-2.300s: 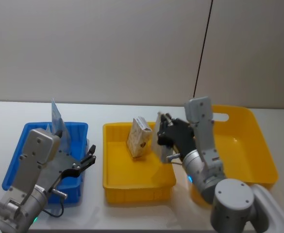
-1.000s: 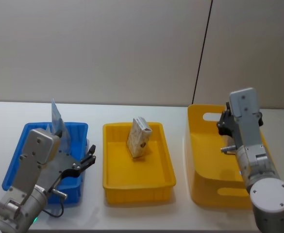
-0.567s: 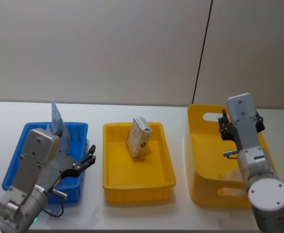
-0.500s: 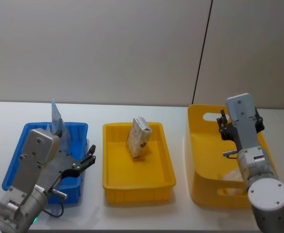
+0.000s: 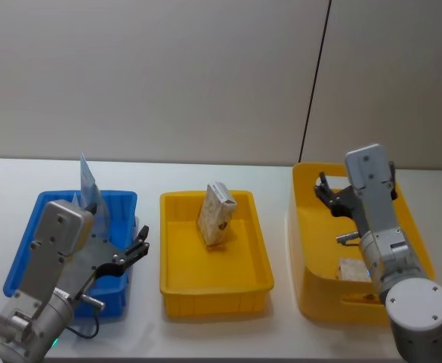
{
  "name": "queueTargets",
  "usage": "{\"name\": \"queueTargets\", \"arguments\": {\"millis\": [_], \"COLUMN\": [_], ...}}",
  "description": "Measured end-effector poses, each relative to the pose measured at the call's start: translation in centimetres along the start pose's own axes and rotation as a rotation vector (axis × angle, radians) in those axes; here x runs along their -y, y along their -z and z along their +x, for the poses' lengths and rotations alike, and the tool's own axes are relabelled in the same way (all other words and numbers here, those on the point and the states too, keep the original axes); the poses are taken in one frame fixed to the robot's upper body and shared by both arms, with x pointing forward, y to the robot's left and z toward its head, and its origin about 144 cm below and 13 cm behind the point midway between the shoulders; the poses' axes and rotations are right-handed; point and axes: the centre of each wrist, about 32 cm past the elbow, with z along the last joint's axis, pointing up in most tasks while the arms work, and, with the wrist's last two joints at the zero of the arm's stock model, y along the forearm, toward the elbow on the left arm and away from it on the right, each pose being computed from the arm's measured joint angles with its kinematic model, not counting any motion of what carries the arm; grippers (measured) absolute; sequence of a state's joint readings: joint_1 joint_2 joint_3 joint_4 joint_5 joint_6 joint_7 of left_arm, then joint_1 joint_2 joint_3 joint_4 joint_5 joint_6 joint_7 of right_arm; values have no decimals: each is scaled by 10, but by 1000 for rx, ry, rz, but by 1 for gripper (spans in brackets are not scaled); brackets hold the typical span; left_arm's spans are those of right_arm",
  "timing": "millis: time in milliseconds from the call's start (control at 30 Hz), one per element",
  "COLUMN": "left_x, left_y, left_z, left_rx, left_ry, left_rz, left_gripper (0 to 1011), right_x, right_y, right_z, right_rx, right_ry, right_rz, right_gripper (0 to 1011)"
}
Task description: Bimanual collaborative sorting of washing and personal care products
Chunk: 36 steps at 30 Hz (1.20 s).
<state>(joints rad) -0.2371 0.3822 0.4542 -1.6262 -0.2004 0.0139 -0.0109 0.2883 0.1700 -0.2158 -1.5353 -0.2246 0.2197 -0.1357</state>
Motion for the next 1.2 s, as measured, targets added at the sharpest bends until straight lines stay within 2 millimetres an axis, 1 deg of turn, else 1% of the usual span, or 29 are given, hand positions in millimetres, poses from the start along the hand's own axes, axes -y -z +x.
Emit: {"name": "queueTargets", "arguments": {"millis": [633,1200], "left_x": [-1,-5], "left_y": [0,-7], "left_z": [0,3], "left_rx": [6,29], "left_ry": [-11,-143], "left_rz": [1,86], "left_gripper": [1001,1002], "right_x": [13,16], "right_y": [-15,-20], "right_z": [-5,-7], "right_rx": [-89,-112], "right_ry": [-167,-209], "right_rz": [99,127], "right_gripper": [1004,1004]}}
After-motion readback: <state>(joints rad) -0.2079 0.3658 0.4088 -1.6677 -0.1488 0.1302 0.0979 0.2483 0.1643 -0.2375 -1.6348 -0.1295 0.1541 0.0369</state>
